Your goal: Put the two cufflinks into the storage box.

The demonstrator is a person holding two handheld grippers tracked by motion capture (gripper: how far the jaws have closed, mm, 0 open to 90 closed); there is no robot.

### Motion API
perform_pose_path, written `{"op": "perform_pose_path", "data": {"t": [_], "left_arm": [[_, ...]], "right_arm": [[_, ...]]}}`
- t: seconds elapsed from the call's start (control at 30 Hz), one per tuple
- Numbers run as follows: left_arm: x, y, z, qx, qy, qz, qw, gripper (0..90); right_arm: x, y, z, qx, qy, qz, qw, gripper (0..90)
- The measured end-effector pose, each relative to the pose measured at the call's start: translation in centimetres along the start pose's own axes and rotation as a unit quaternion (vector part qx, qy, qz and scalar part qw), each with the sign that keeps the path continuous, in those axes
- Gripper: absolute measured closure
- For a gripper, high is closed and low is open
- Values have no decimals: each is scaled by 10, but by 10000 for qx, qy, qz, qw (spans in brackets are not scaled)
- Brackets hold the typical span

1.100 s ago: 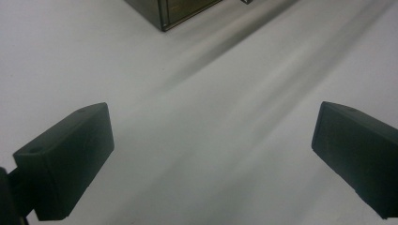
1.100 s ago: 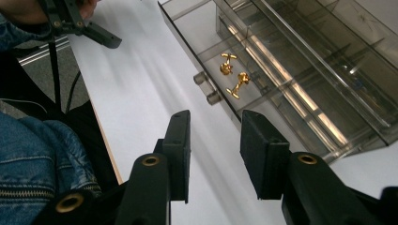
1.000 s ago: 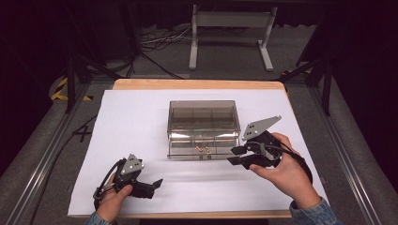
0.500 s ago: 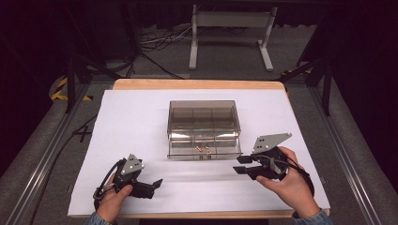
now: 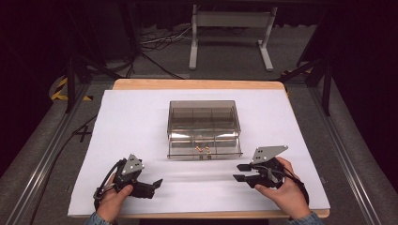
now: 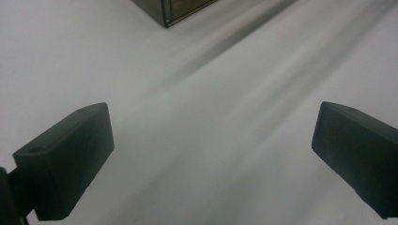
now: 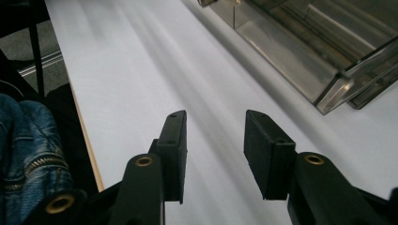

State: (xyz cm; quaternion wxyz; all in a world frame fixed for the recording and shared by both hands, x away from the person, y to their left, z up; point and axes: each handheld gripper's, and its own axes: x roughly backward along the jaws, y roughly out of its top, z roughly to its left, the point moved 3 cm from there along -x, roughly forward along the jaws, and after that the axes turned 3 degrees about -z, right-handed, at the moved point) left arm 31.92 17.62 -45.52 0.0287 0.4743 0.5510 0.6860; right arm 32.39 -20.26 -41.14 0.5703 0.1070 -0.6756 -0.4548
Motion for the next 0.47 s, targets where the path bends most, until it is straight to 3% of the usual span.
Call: {"op": "perform_pose_path", "data": {"t": [0.3, 0.47], "left_arm": [[-3, -2, 2, -41, 115, 75, 9999, 2], [-5, -3, 4, -35, 201, 89, 9998, 2]], "right_arm": [[-20, -21, -3, 61, -55, 246, 9997, 577], [-22, -27, -3, 51, -123, 159, 9998, 533]]}}
